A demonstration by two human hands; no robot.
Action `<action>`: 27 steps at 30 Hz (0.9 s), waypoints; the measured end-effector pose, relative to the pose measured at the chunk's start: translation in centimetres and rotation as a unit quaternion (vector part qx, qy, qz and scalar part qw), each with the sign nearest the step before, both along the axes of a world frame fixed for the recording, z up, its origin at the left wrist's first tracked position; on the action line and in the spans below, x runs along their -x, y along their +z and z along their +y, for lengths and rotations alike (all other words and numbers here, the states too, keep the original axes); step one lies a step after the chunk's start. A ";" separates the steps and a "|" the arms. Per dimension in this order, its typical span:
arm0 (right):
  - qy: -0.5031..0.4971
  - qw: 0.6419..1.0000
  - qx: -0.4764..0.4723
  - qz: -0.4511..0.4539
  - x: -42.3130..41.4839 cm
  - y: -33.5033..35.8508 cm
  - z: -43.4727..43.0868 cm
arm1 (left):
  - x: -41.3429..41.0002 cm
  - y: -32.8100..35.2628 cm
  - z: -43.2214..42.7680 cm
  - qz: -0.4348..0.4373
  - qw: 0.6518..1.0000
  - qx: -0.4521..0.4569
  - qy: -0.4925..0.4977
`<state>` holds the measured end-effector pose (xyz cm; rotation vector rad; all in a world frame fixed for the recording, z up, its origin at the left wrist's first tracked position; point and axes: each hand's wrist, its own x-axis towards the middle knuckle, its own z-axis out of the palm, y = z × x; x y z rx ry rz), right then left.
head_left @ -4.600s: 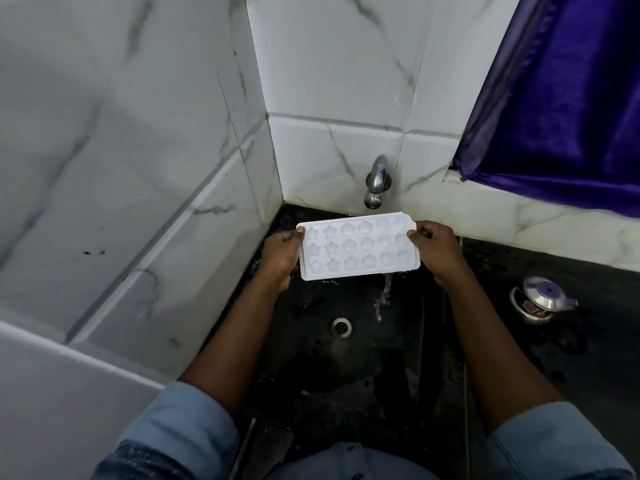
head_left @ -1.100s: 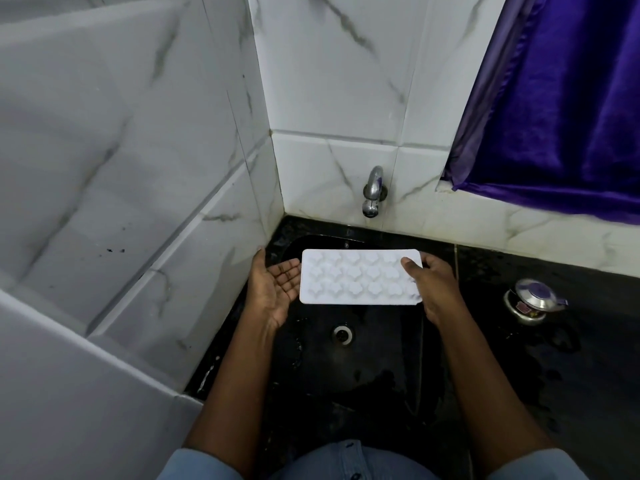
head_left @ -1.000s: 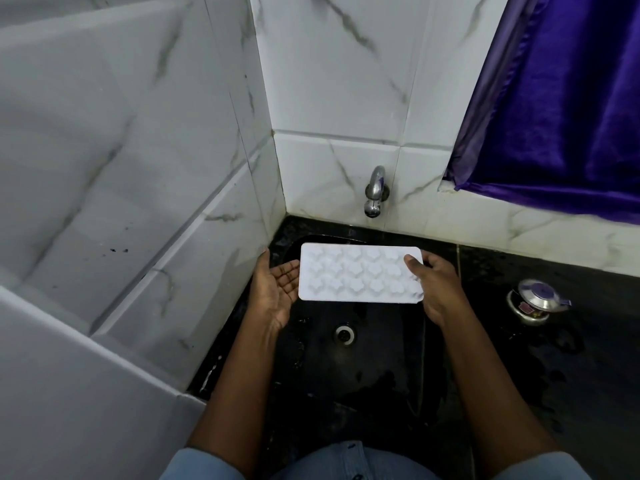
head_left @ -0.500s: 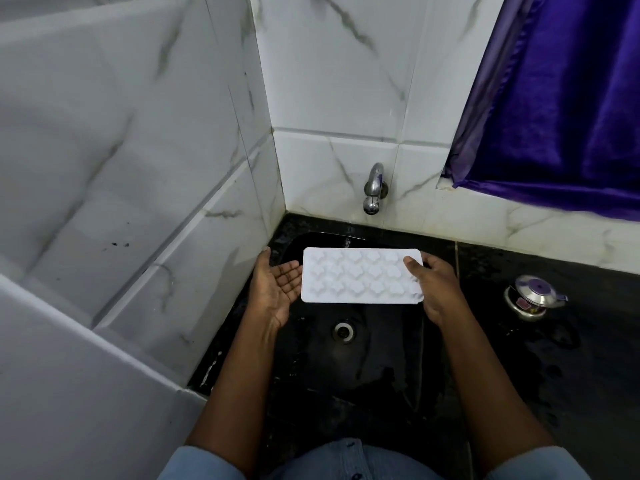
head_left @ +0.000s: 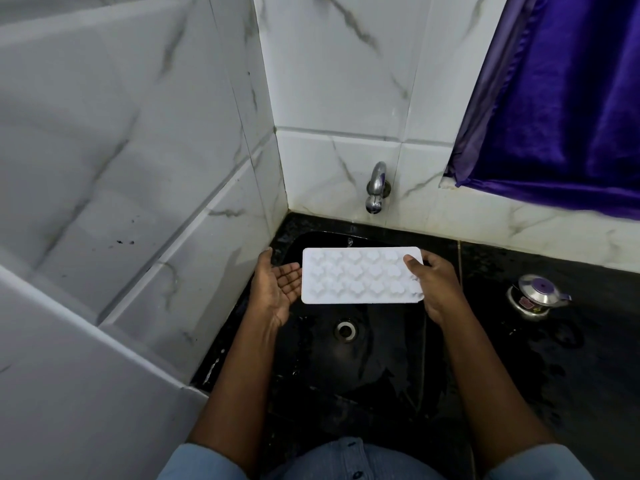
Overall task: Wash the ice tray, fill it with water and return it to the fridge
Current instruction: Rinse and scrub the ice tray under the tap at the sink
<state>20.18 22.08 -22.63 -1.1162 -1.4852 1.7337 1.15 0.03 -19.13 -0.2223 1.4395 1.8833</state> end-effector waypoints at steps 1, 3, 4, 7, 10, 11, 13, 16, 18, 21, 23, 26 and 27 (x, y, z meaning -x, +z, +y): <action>-0.001 1.000 0.011 0.003 0.0 0.1 0.0 | 0.1 -0.1 0.0 -0.001 1.000 0.006 -0.005; -0.004 1.000 0.012 -0.006 0.0 0.2 -0.1 | 0.2 -0.1 -0.1 -0.001 1.000 0.011 -0.014; -0.004 1.000 -0.001 -0.012 0.0 0.2 -0.1 | 0.1 -0.1 0.0 -0.001 1.000 0.011 -0.014; -0.004 1.000 -0.005 -0.006 -0.1 0.4 -0.4 | 0.0 -0.1 0.0 0.004 1.000 0.016 -0.006; -0.004 1.000 -0.005 -0.008 -0.3 0.5 -0.4 | 0.2 -0.2 0.0 0.007 1.000 0.016 -0.004; -0.004 1.000 -0.012 -0.013 -0.3 0.5 -0.4 | 0.3 -0.3 0.0 0.008 1.000 0.018 -0.005; -0.005 1.000 -0.018 -0.016 -0.3 0.6 -0.5 | 0.4 -0.3 0.0 0.011 1.000 0.027 -0.009; -0.001 1.000 -0.004 0.002 -0.4 0.9 -0.8 | 0.3 -0.2 0.1 0.013 0.999 0.030 -0.012; 0.001 1.000 -0.007 -0.001 -0.4 0.9 -0.8 | 0.2 -0.1 0.3 0.009 1.000 0.024 -0.013; 0.003 1.000 -0.001 0.000 -0.5 1.0 -0.9 | 0.1 -0.4 0.4 0.011 0.999 0.025 -0.017; 0.002 1.000 0.019 0.019 -0.5 1.2 -1.1 | 0.3 -0.7 0.5 0.006 0.999 0.027 -0.017; -0.006 1.000 -0.011 -0.012 -0.6 1.1 -1.2 | 0.3 -1.0 0.5 0.013 0.999 0.026 -0.033; -0.008 1.000 -0.020 -0.020 -0.7 1.1 -1.3 | 0.2 -1.1 0.6 0.020 0.999 0.024 -0.043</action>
